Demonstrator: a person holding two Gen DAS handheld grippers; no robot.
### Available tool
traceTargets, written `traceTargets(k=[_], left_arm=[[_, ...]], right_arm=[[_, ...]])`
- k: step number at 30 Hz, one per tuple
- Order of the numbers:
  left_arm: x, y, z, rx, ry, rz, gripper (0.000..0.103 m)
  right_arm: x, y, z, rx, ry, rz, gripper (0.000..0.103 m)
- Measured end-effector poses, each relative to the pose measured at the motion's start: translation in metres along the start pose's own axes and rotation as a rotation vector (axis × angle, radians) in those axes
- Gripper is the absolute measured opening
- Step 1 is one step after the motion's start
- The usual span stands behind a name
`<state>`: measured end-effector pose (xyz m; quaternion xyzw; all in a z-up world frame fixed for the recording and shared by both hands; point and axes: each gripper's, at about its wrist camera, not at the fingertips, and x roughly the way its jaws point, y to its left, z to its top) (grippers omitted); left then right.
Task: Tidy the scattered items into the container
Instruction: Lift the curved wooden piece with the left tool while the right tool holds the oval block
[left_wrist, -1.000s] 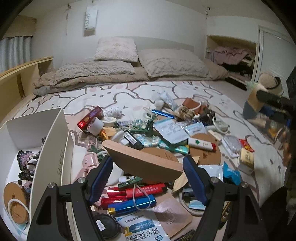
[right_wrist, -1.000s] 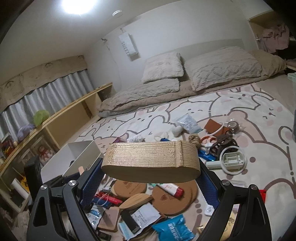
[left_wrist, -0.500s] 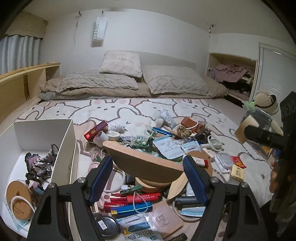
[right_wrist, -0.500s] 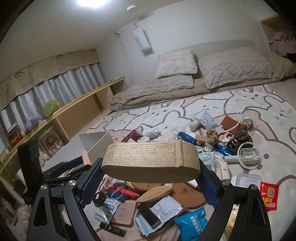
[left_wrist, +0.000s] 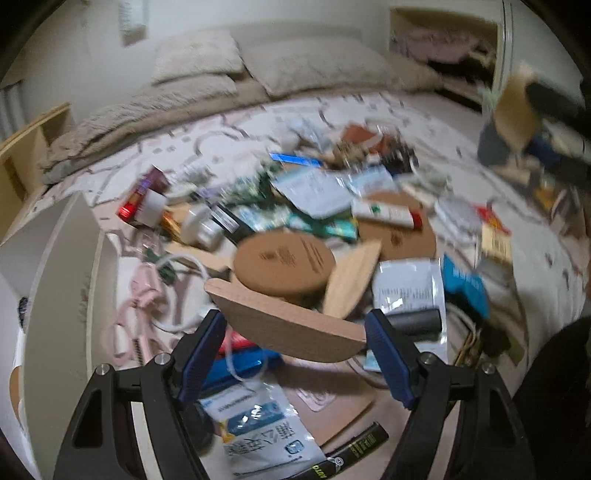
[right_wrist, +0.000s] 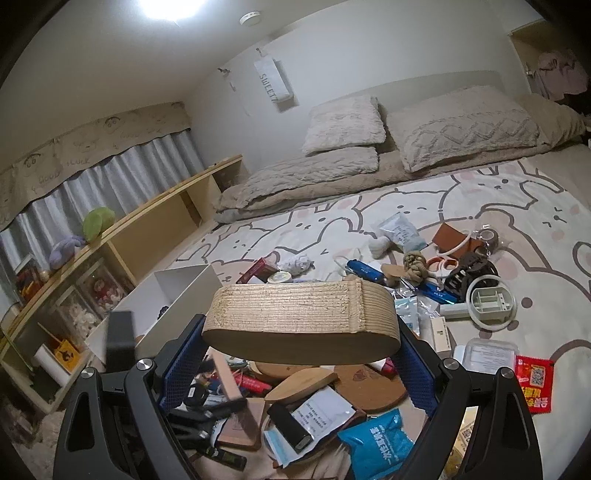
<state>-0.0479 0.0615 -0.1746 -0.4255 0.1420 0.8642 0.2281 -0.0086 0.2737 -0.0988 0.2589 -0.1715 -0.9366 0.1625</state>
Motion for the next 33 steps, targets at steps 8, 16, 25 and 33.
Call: traceTargets(k=[8,16,25,33], left_arm=[[0.034,-0.008,0.006,0.049,0.111,-0.035,0.078],[0.041,0.004,0.007,-0.008,0.121,-0.082,0.086],[0.043,0.009,0.007,-0.014,0.098,-0.147,0.085],[0.037,0.016,0.008,-0.051,0.073,-0.176,0.054]], right_arm=[[-0.008,-0.012,0.002,0.033,-0.015,-0.001,0.093],[-0.012,-0.020,0.003,0.056,-0.023,0.008,0.093],[-0.013,-0.021,0.004,0.061,-0.024,0.010,0.093],[-0.015,-0.022,0.004,0.066,-0.025,0.011,0.093]])
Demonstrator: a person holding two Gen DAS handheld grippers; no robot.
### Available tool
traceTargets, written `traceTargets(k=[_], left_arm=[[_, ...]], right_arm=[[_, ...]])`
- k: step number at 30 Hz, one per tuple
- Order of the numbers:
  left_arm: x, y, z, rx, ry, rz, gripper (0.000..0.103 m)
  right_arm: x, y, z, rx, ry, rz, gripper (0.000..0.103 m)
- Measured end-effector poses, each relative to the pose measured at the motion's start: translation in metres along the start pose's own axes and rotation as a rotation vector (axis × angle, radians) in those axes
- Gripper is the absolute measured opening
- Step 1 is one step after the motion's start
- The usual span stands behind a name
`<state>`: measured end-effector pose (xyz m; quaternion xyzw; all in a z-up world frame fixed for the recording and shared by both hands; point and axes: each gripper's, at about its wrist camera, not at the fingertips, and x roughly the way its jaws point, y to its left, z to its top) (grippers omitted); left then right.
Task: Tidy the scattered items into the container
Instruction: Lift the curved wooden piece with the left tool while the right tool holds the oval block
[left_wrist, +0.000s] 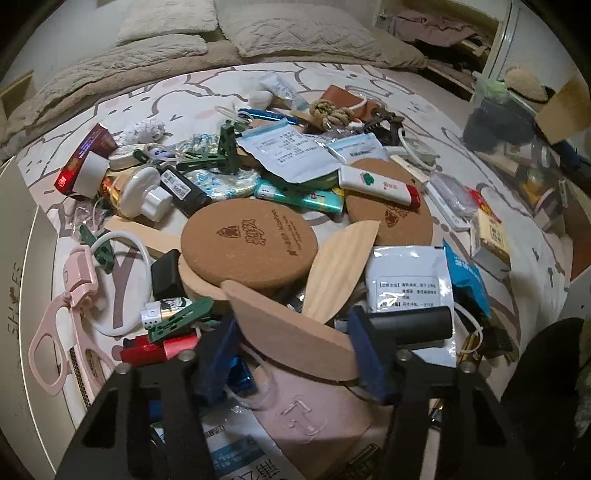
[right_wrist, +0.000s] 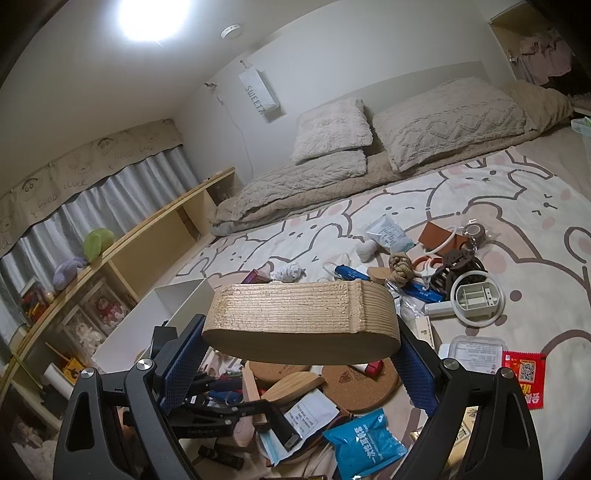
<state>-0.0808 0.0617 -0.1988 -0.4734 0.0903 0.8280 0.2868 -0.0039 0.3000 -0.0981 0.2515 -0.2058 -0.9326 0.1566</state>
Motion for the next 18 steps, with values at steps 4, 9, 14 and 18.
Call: traceTargets(k=[4,9,14,18], left_arm=[[-0.006,-0.001,-0.001,0.004,-0.018,0.005,0.046],[-0.007,-0.003,-0.003,0.010,-0.014,-0.007,0.047],[-0.011,-0.003,-0.007,0.007,-0.019,-0.056,0.093],[-0.011,-0.009,-0.008,0.047,-0.011,-0.076,0.094]], right_arm=[[0.000,0.000,0.000,-0.002,0.001,0.000,0.093],[0.000,-0.002,0.000,-0.003,0.006,-0.003,0.093],[0.002,-0.003,-0.002,0.002,0.013,-0.005,0.093],[0.003,-0.003,-0.002,0.001,0.014,-0.006,0.093]])
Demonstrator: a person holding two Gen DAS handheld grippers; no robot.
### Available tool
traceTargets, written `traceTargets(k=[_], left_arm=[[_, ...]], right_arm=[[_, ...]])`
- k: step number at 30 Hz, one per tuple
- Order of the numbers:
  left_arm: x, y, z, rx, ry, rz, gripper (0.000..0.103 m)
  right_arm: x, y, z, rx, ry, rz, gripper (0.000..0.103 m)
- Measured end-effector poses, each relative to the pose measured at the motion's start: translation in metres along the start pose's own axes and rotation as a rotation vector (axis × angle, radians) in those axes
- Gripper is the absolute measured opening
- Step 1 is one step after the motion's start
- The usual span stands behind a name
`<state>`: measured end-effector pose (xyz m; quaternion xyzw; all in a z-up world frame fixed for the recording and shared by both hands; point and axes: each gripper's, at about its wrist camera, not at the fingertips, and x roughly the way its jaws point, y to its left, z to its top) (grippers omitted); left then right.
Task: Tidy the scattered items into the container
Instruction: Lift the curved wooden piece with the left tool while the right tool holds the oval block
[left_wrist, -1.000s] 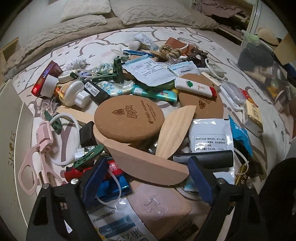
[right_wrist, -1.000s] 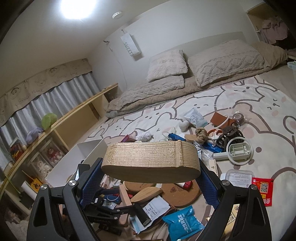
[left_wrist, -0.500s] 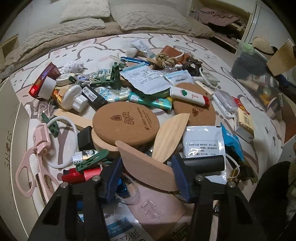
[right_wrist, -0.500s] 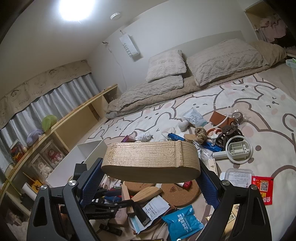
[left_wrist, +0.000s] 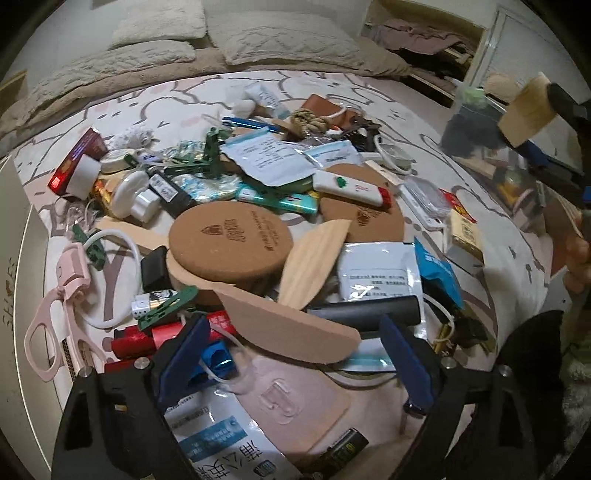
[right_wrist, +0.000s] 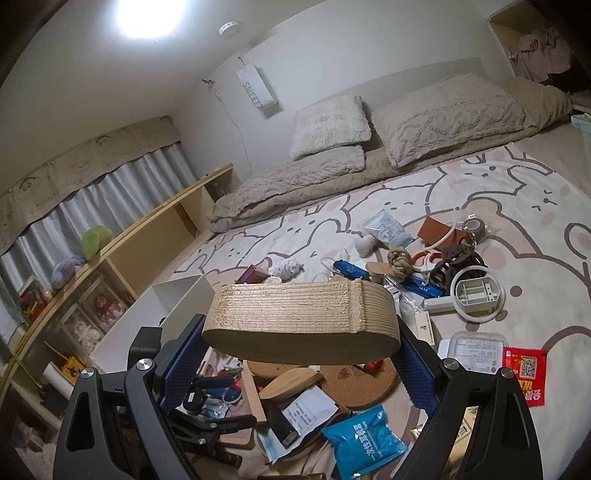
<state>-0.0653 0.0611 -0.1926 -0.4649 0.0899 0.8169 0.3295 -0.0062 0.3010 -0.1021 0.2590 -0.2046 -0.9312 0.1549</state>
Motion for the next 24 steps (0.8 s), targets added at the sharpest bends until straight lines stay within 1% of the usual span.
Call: traceTargets(k=[4,7,10,15,17,20,22,23,24], left_arm=[[0.008,-0.009,-0.001,0.077,0.042,0.001,0.094],[0.016,-0.009,-0.003,0.102,0.068,0.021,0.094],[0.021,-0.009,-0.002,0.112,0.076,0.026,0.095],[0.026,-0.012,-0.002,0.138,0.081,0.042,0.100],[0.028,-0.014,-0.002,0.154,0.076,0.053,0.100],[0.028,-0.012,-0.001,0.144,0.067,0.049,0.099],[0.027,-0.012,-0.002,0.143,0.062,0.056,0.098],[0.027,-0.013,-0.002,0.144,0.059,0.062,0.093],[0.026,-0.013,-0.001,0.145,0.054,0.067,0.085]], right_arm=[[0.000,-0.001,0.000,0.002,0.000,-0.001,0.093],[0.000,-0.001,0.000,0.007,0.000,0.000,0.093],[0.001,-0.002,0.000,0.008,0.002,0.002,0.093],[0.001,-0.002,0.000,0.003,0.003,0.005,0.093],[0.001,-0.002,0.000,0.002,0.004,0.006,0.093],[0.001,-0.001,-0.001,0.003,0.004,0.005,0.093],[0.001,-0.001,0.000,0.003,0.004,0.005,0.093],[0.001,-0.001,0.000,0.002,0.003,0.006,0.093],[0.001,-0.001,-0.001,0.001,0.003,0.006,0.093]])
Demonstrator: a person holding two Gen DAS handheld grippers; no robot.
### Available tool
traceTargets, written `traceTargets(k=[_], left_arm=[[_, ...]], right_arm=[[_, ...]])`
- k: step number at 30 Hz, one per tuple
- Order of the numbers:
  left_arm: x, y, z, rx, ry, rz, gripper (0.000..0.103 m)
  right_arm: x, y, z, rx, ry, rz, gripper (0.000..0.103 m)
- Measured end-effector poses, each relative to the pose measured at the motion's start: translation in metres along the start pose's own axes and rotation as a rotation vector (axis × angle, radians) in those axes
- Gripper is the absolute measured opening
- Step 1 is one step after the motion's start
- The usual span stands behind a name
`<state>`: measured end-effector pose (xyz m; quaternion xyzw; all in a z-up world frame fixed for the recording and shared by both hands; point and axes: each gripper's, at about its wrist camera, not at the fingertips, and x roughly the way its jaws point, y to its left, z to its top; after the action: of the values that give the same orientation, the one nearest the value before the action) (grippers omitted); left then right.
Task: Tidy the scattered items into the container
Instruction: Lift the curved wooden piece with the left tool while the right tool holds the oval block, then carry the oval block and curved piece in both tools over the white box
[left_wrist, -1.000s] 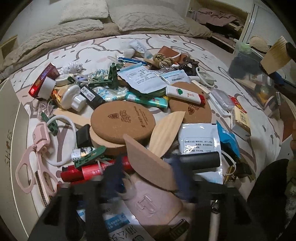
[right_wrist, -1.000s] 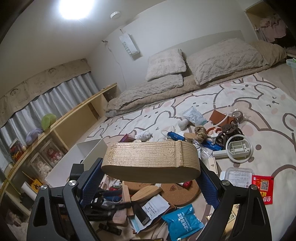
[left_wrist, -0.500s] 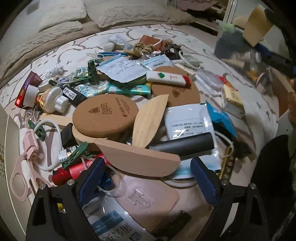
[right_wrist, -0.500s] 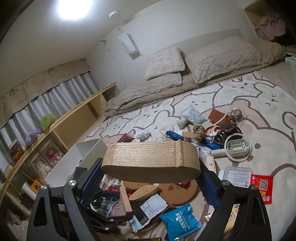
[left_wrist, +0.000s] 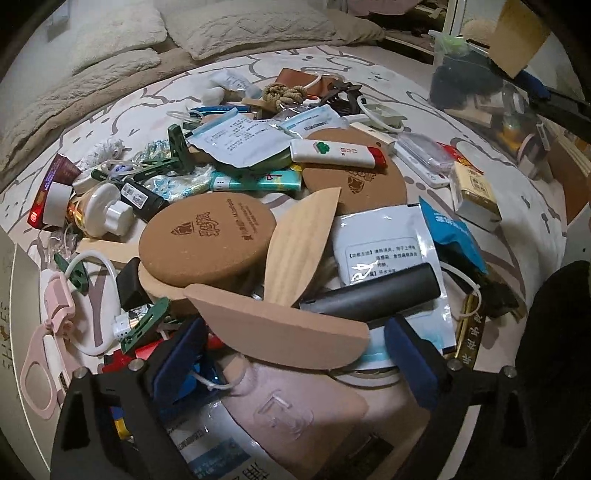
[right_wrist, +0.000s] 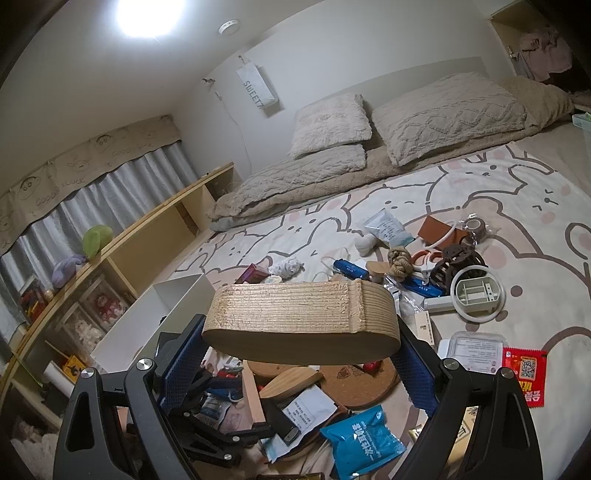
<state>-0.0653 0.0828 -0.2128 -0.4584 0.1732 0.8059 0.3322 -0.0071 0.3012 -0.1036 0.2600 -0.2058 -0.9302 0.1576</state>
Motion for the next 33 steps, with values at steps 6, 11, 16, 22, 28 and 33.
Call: traceTargets(k=[6,11,16,22,28,33], left_arm=[[-0.003,-0.004,0.000,0.005,-0.018,0.014,0.075],[-0.010,-0.006,0.000,0.008,-0.044,0.031,0.075],[-0.025,-0.004,0.003,-0.019,-0.101,0.034,0.075],[-0.042,-0.001,0.005,-0.072,-0.160,0.032,0.075],[-0.063,-0.001,0.006,-0.115,-0.225,0.048,0.075],[-0.084,-0.006,0.008,-0.140,-0.287,0.064,0.075]], right_arm=[[0.000,0.000,0.000,0.003,0.000,-0.001,0.093],[0.000,-0.001,0.000,0.004,-0.001,-0.002,0.093],[0.000,-0.001,0.000,0.002,-0.002,-0.002,0.093],[0.000,-0.004,0.000,0.002,-0.006,-0.006,0.093],[0.001,-0.003,0.000,-0.003,-0.002,-0.010,0.093],[0.003,0.001,0.000,-0.012,0.004,-0.016,0.093]])
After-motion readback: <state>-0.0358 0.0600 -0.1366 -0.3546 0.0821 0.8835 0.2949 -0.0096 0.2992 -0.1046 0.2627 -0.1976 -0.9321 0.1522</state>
